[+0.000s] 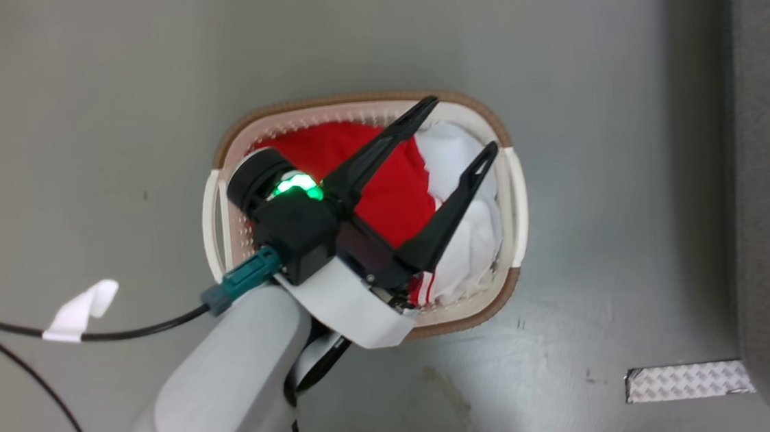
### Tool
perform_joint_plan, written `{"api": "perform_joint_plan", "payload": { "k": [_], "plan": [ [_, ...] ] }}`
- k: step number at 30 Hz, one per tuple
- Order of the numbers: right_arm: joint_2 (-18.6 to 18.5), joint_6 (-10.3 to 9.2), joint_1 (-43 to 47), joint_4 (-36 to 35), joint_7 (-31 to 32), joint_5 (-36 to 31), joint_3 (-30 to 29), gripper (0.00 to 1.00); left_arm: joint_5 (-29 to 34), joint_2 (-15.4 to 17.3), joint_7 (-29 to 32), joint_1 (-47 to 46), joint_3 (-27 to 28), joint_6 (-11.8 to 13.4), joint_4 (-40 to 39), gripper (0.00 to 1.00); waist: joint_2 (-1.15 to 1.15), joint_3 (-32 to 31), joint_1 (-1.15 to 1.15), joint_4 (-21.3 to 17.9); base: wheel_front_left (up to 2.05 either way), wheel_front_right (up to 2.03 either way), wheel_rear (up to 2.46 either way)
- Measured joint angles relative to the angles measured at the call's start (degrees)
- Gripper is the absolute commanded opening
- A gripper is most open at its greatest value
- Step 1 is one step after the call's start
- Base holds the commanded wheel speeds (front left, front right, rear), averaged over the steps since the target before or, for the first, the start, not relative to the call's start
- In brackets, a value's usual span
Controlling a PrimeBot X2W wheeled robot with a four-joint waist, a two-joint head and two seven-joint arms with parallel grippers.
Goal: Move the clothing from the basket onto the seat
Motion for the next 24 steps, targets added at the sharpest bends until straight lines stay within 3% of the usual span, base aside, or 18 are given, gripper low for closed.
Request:
{"api": "perform_joint_plan", "payload": {
  "k": [7,14,24],
  "plan": [
    [3.4,0.00,7.9,-3.7,-0.7,-0.6,4.2,1.00,-0.7,0.0,0.0,5.6,3.2,0.0,1.0,1.00,0.00,-6.3,0.00,-1.6,0.00,0.00,0.00],
    [8.7,0.00,21.7,-16.5,-0.8,3.6,8.6,1.00,-0.7,-1.0,0.0,13.8,9.0,0.0,2.3,1.00,0.00,-15.2,-0.02,-2.8,0.00,0.00,0.00],
    [16.5,0.00,42.6,-32.4,-0.9,7.6,19.7,1.00,2.6,-4.5,0.0,27.7,20.1,0.0,6.4,1.00,0.00,-28.7,-0.03,-2.4,0.00,0.00,0.00]
  ]
}}
